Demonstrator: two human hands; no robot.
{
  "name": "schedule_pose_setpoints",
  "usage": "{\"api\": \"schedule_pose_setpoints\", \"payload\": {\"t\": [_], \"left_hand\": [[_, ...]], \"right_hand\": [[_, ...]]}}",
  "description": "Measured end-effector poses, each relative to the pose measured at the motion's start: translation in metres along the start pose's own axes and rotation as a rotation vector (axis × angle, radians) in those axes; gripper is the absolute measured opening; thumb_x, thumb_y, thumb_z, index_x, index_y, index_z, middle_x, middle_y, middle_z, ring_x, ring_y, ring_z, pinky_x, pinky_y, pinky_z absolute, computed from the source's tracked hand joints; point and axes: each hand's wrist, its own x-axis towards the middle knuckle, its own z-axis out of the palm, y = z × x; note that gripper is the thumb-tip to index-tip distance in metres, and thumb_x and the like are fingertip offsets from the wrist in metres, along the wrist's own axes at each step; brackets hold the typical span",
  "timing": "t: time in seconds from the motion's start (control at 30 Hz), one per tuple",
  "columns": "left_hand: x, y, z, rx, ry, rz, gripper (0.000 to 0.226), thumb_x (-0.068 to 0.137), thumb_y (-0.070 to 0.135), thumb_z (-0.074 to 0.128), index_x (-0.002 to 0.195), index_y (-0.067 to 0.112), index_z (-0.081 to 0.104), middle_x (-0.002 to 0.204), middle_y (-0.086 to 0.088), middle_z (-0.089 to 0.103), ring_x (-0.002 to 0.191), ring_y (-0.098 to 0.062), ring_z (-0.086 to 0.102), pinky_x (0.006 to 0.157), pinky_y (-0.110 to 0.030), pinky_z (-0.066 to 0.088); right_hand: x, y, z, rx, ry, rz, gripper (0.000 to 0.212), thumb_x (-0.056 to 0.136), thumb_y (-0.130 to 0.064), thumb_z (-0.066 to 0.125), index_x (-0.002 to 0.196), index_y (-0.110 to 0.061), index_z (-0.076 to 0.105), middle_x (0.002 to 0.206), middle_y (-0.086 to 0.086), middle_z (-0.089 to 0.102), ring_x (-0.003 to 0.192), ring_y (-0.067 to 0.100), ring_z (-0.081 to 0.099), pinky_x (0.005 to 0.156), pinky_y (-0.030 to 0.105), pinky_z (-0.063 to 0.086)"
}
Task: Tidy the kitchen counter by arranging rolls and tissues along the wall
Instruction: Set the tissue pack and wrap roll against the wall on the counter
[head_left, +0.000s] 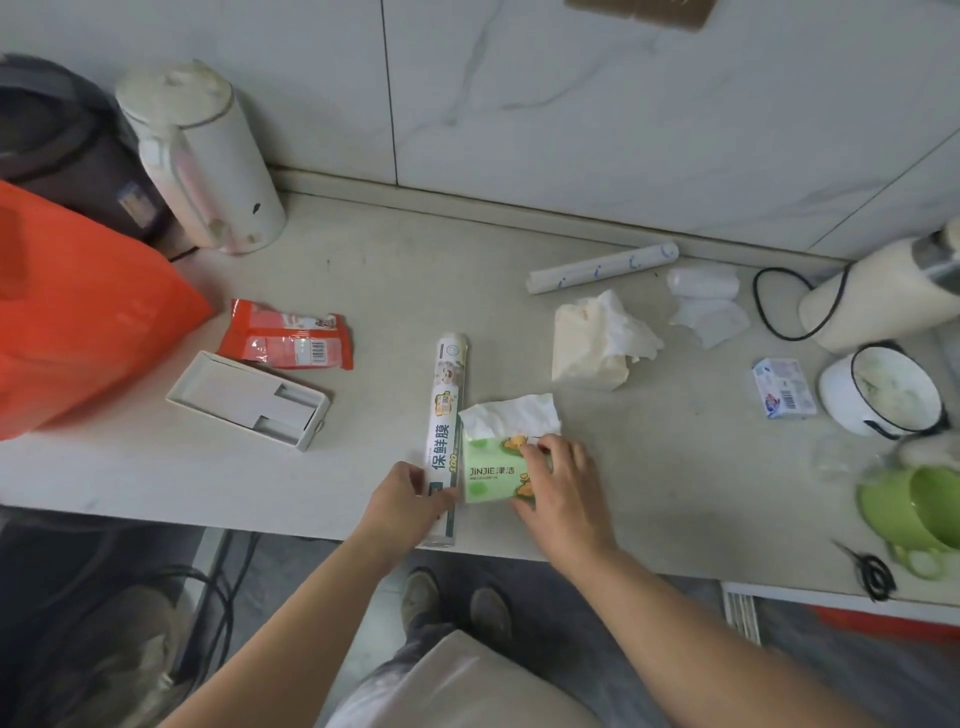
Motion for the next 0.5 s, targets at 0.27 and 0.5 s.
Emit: {"api": "schedule_pose_setpoints", "payload": {"t": [0.27, 0.5], "left_hand": [[0.018, -0.005, -0.012, 0.218, 0.073, 0.066, 0.049, 0.080, 0.044, 0.078, 0.114, 0.016, 0.056, 0.108, -0.002, 0.061, 0.088, -0.015, 0.061, 0.075, -0.030, 0.048], [0.022, -0.007, -0.013, 0.263, 0.082, 0.079, 0.052, 0.081, 0.043, 0.077, 0.118, 0.013, 0.055, 0.114, -0.005, 0.058, 0.090, -0.018, 0.058, 0.076, -0.031, 0.047]], "right_hand": [[0.003, -0.021, 0.010, -0.059, -0.057, 0.053, 0.040, 0.070, -0.014, 0.081, 0.106, -0.016, 0.062, 0.105, 0.007, 0.057, 0.094, 0.029, 0.052, 0.080, 0.040, 0.049], [0.006, -0.021, 0.010, -0.028, -0.029, 0.053, 0.035, 0.069, 0.002, 0.075, 0.100, -0.011, 0.067, 0.101, 0.010, 0.060, 0.089, 0.032, 0.053, 0.073, 0.043, 0.050]]}}
